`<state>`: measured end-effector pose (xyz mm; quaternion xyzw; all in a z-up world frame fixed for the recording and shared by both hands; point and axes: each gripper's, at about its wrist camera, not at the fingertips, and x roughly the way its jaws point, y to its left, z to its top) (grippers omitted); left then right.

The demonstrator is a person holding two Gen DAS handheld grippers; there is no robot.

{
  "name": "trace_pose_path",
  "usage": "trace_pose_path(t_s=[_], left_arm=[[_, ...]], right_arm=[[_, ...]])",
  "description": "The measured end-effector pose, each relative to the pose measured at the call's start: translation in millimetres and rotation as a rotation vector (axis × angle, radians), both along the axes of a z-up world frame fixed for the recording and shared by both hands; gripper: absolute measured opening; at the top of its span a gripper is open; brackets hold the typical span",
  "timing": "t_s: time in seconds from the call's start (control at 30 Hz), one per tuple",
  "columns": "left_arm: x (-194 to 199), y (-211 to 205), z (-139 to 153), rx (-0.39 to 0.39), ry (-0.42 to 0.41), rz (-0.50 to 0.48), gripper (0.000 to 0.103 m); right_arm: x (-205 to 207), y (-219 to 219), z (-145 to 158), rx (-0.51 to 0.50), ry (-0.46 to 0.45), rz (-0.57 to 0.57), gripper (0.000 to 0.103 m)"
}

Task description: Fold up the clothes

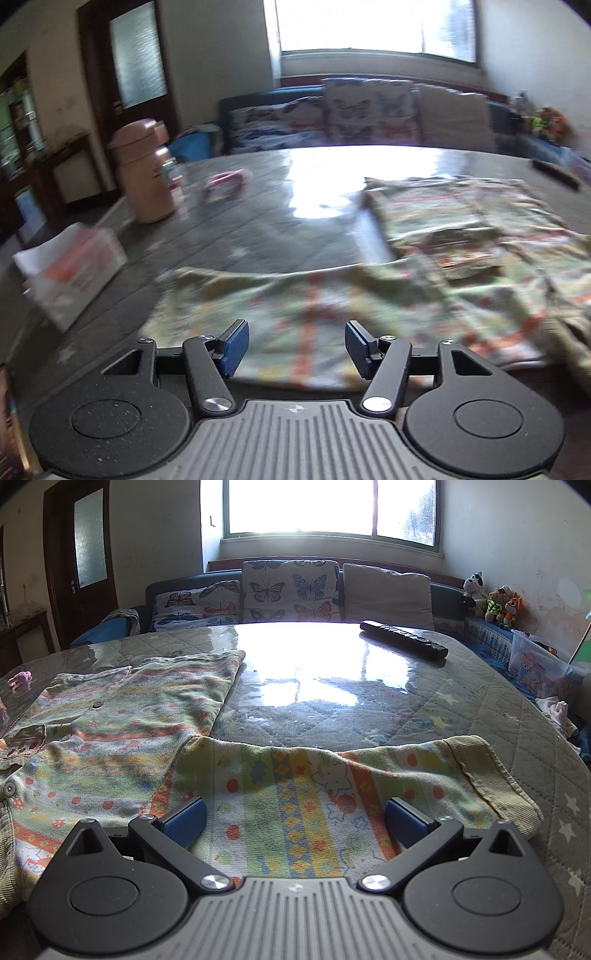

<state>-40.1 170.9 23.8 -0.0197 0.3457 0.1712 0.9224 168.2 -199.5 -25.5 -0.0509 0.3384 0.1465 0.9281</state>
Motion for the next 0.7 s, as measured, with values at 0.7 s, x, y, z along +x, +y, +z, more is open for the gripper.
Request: trace_pose_path(t_s=[0.7], left_arm=[[20.5,-64.3,-9.9,0.062,0.051,-0.237,0.061]], right_arm=[[-20.0,12.5,22.0,-0.003,-0.027,0.080,0.103]])
